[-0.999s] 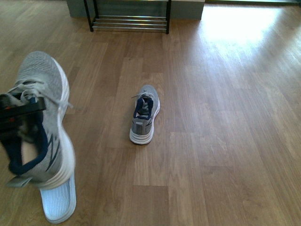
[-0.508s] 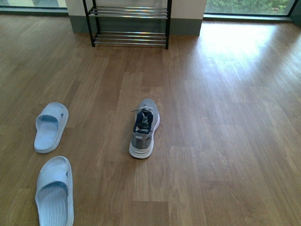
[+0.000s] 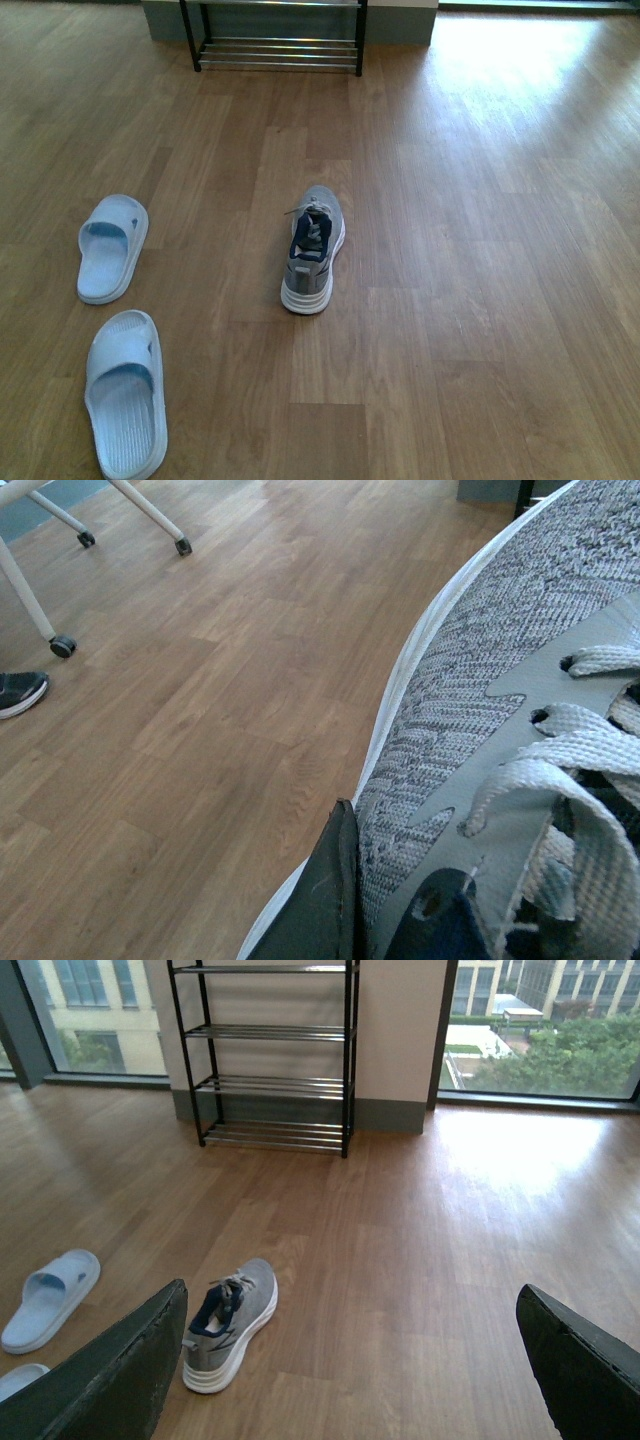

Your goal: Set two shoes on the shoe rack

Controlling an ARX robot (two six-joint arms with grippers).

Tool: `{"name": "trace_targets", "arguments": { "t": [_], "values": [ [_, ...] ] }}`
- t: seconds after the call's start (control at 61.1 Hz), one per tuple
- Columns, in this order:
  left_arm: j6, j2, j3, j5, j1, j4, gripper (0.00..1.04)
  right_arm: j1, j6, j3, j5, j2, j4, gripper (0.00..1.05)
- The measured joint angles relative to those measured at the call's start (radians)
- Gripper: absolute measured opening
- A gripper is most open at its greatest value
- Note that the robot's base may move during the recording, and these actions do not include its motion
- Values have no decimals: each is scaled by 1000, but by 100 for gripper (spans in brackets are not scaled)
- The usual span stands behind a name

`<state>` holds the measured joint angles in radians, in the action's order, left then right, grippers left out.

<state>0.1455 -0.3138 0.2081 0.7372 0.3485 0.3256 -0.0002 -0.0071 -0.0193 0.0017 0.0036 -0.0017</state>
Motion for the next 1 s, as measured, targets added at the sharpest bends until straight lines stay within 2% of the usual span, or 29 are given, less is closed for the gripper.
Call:
{"name": "trace_targets", "arguments": {
  "t": [0.999],
  "values": [
    [-1,0,0,3,2,0,2,0,0,0,-1,0,0,95]
  ]
}}
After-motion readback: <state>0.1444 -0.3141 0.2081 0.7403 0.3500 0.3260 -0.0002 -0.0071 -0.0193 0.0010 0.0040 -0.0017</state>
